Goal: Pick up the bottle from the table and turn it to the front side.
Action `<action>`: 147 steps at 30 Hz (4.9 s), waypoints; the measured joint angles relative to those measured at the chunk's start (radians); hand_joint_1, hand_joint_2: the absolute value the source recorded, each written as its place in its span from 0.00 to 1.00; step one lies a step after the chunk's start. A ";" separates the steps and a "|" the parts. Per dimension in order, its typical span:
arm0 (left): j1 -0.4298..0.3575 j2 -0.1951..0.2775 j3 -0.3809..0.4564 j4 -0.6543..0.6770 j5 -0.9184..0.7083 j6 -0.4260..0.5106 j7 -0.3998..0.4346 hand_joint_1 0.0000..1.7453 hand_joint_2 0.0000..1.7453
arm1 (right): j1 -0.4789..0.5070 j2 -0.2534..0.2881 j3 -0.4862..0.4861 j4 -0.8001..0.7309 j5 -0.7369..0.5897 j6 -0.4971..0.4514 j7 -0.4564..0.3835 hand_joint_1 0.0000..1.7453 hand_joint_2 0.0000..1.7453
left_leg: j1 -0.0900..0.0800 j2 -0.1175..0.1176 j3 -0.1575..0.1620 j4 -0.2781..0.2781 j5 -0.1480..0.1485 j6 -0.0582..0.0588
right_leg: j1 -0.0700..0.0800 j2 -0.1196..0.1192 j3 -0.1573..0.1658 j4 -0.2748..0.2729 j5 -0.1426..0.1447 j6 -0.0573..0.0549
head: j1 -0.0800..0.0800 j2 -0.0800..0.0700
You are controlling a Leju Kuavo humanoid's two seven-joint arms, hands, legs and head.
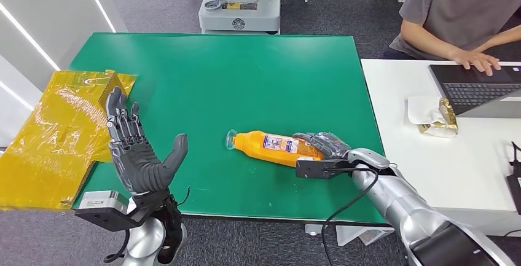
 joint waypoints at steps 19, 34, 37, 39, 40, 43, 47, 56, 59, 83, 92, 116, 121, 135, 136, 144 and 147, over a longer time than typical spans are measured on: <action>-0.003 -0.005 0.000 0.001 -0.001 0.033 0.000 0.00 1.00 | 0.155 0.077 -0.256 -0.216 -0.150 -0.698 -0.082 1.00 1.00 | 0.000 0.000 0.000 0.000 0.000 0.000 | 0.000 0.000 0.000 0.000 0.000 0.000 | 0.000 0.000; -0.023 -0.009 -0.001 0.011 -0.011 0.034 0.000 0.00 1.00 | 0.287 0.163 -0.370 -0.496 -0.231 -0.743 -0.156 1.00 1.00 | 0.000 0.000 0.000 0.000 0.000 0.000 | 0.000 0.000 -0.001 0.000 0.000 0.000 | 0.000 0.000; -0.052 -0.010 -0.001 0.032 0.017 -0.051 0.000 0.00 1.00 | 0.296 0.182 -0.369 -0.536 -0.228 -0.743 -0.156 1.00 1.00 | 0.000 0.000 0.000 -0.001 0.000 0.000 | 0.000 0.000 -0.001 0.000 0.000 0.000 | 0.000 0.000; -0.073 -0.013 -0.001 0.058 0.048 -0.153 0.000 0.00 1.00 | 0.301 0.196 -0.368 -0.563 -0.206 -0.743 -0.156 1.00 1.00 | 0.000 0.000 0.000 0.000 0.000 0.000 | 0.000 0.000 -0.001 0.000 0.000 0.000 | 0.000 0.000; -0.086 -0.015 -0.001 0.072 0.056 -0.198 0.000 0.00 1.00 | 0.305 0.201 -0.368 -0.578 -0.184 -0.743 -0.156 1.00 1.00 | 0.000 0.000 0.000 0.000 0.000 0.000 | 0.000 0.000 -0.001 0.000 0.000 0.000 | 0.000 0.000; -0.135 -0.023 0.005 0.131 0.050 -0.294 0.001 0.00 1.00 | 0.328 0.221 -0.364 -0.645 -0.049 -0.743 -0.157 1.00 1.00 | 0.000 0.000 -0.001 0.000 0.000 0.000 | 0.000 0.000 -0.001 0.000 0.000 0.000 | 0.000 0.000; -0.201 -0.027 0.008 0.221 0.021 -0.350 0.029 0.00 1.00 | 0.365 0.252 -0.346 -0.727 0.080 -0.743 -0.163 1.00 1.00 | 0.000 0.000 0.000 -0.001 0.000 0.000 | 0.000 0.000 -0.001 0.000 0.000 0.000 | 0.000 0.000; -0.265 -0.035 0.003 0.340 -0.087 -0.338 0.076 0.00 1.00 | 0.377 0.271 -0.321 -0.732 0.105 -0.743 -0.161 1.00 1.00 | 0.000 0.000 -0.001 -0.001 0.000 0.000 | 0.000 0.000 -0.001 0.000 0.000 0.000 | 0.000 0.000; -0.277 -0.035 0.001 0.355 -0.102 -0.340 0.089 0.00 1.00 | 0.371 0.271 -0.320 -0.708 0.110 -0.743 -0.160 1.00 1.00 | 0.000 0.000 -0.001 0.000 0.000 0.000 | 0.000 0.000 -0.001 0.000 0.000 0.000 | 0.000 0.000; -0.337 -0.035 -0.001 0.414 -0.120 -0.378 0.107 0.00 1.00 | 0.346 0.260 -0.333 -0.549 0.165 -0.743 -0.153 1.00 1.00 | 0.000 0.001 0.000 0.000 0.000 0.000 | 0.000 0.002 -0.002 0.000 0.000 0.000 | 0.000 0.000; -0.343 -0.035 -0.002 0.429 -0.105 -0.355 0.108 0.00 1.00 | 0.345 0.259 -0.387 -0.537 0.335 -0.743 -0.144 1.00 1.00 | 0.000 0.002 0.000 0.000 0.000 0.000 | 0.000 0.002 -0.002 0.000 0.000 0.000 | 0.000 0.000; -0.341 -0.042 -0.002 0.465 -0.108 -0.315 0.103 0.00 1.00 | 0.378 0.272 -0.448 -0.499 0.423 -0.743 -0.118 1.00 1.00 | 0.000 0.002 0.000 0.000 0.000 0.000 | 0.000 0.002 -0.002 0.000 0.000 0.000 | 0.000 0.000; -0.340 -0.046 -0.002 0.465 -0.089 -0.316 0.094 0.25 1.00 | 0.386 0.282 -0.469 -0.500 0.435 -0.743 -0.134 1.00 1.00 | 0.000 0.002 0.000 0.000 0.000 0.000 | 0.000 0.002 -0.002 0.000 0.000 0.000 | 0.000 0.000; -0.339 -0.071 -0.002 0.465 -0.039 -0.337 0.075 1.00 1.00 | 0.396 0.321 -0.494 -0.502 0.427 -0.743 -0.140 1.00 1.00 | 0.000 0.002 -0.001 0.000 0.000 0.000 | 0.000 0.002 -0.002 0.000 0.000 0.000 | 0.000 0.000; -0.339 -0.072 -0.002 0.465 -0.037 -0.337 0.075 1.00 1.00 | 0.396 0.323 -0.496 -0.502 0.429 -0.743 -0.141 1.00 1.00 | 0.000 0.002 -0.001 0.000 0.000 0.000 | 0.000 0.002 -0.002 0.000 0.000 0.000 | 0.000 0.000; -0.338 -0.072 -0.002 0.464 -0.032 -0.336 0.076 1.00 1.00 | 0.411 0.336 -0.504 -0.508 0.433 -0.743 -0.143 0.82 1.00 | 0.000 0.002 -0.001 0.000 0.000 0.000 | 0.000 0.002 -0.002 0.000 0.000 0.000 | 0.000 0.000; -0.337 -0.072 -0.002 0.462 -0.031 -0.336 0.080 1.00 1.00 | 0.417 0.338 -0.504 -0.514 0.422 -0.743 -0.144 0.12 1.00 | 0.000 0.002 -0.001 0.000 0.000 0.000 | 0.000 0.002 -0.002 0.000 0.000 0.000 | 0.000 0.000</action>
